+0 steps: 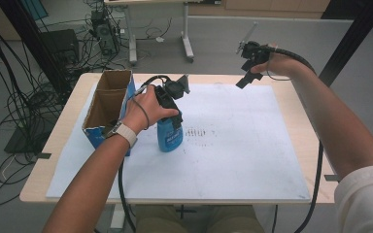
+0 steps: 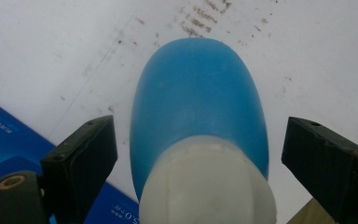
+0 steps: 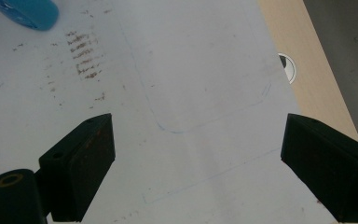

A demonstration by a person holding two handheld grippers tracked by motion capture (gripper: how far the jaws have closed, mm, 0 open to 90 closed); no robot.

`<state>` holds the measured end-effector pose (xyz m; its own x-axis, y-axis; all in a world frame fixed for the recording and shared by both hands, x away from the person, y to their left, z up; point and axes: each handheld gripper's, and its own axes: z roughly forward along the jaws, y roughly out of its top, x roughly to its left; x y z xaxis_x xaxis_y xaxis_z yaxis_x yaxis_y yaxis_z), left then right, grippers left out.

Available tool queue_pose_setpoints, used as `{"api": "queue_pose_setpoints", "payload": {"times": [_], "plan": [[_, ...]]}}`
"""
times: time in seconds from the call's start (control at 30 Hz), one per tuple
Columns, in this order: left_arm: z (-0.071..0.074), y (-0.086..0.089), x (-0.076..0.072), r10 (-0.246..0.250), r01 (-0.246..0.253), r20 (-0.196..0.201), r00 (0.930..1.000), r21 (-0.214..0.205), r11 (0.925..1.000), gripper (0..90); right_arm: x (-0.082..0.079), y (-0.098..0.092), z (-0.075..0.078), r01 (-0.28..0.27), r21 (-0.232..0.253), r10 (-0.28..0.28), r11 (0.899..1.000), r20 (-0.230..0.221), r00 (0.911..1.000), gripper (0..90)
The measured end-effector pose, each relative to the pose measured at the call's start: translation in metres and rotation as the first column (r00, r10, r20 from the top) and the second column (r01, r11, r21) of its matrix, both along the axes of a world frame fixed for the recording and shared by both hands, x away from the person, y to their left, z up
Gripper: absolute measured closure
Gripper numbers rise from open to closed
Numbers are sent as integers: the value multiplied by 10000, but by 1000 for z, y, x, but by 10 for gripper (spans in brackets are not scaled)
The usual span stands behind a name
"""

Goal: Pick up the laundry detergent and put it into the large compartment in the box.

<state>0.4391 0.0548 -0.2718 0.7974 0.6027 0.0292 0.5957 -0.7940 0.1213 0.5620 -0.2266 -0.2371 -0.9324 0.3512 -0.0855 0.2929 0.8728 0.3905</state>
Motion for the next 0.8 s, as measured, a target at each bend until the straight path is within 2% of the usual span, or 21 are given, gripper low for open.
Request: {"api": "queue_pose_setpoints", "payload": {"times": [0.8], "plan": [[1, 0, -1, 6, -6, 53, 10000, -44, 10000, 105, -1, 1, 0, 12, 21, -12, 10000, 12, 10000, 97]]}}
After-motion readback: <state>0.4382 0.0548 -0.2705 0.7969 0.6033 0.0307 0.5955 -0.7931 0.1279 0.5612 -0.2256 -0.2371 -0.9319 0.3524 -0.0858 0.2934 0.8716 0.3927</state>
